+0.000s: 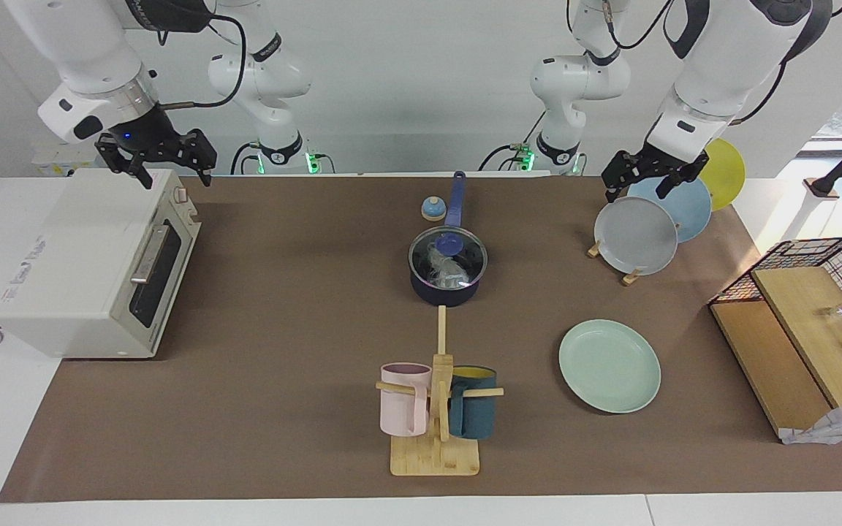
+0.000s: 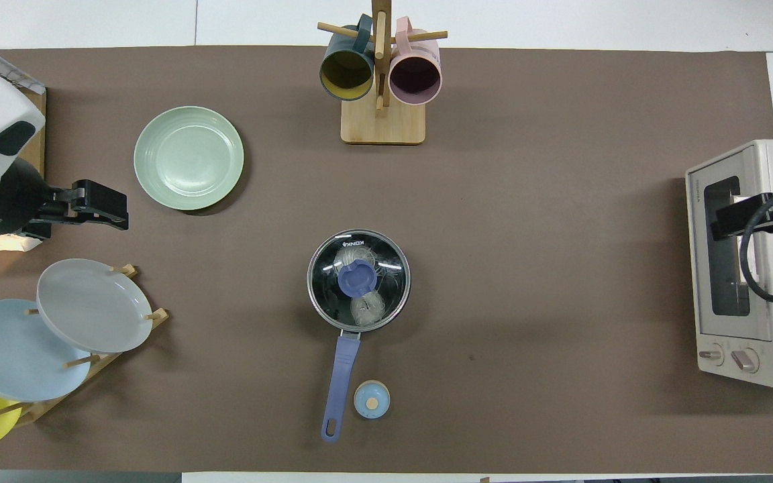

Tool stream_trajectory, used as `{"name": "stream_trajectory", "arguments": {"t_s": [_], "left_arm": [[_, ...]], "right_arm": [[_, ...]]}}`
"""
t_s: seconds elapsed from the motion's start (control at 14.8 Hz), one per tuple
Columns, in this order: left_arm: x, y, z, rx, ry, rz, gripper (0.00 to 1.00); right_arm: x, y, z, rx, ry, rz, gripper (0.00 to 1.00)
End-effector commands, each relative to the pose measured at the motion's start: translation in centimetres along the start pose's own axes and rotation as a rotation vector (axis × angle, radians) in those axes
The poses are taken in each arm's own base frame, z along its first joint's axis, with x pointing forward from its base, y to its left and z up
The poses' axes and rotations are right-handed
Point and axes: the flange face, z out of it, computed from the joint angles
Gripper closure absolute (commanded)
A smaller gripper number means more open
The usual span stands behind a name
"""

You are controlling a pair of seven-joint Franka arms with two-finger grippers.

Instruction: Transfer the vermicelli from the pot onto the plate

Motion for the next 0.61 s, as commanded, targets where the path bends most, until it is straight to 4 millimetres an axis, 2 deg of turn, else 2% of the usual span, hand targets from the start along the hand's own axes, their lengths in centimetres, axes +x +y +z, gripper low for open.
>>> {"name": "stream_trajectory", "arguments": {"t_s": [0.0,0.34,0.54], "left_arm": [[-0.53,-0.25,-0.4,-0.018,0.007,0.002,0.0],[-0.48,-0.27,-0.32,-0.017,0.006,0.001,0.0],[-0.48,-0.25,-0.32,-0.018,0.006,0.001,0.0]], "right_arm": [[-0.06,-0.02,-0.33,0.014,0.013,-0.023,0.0],[-0.07,-0.02,-0.45,0.014,0.019,-0.019,0.0],[-0.18,0.1,-0.02,0.032,0.007,0.043,0.0]]}}
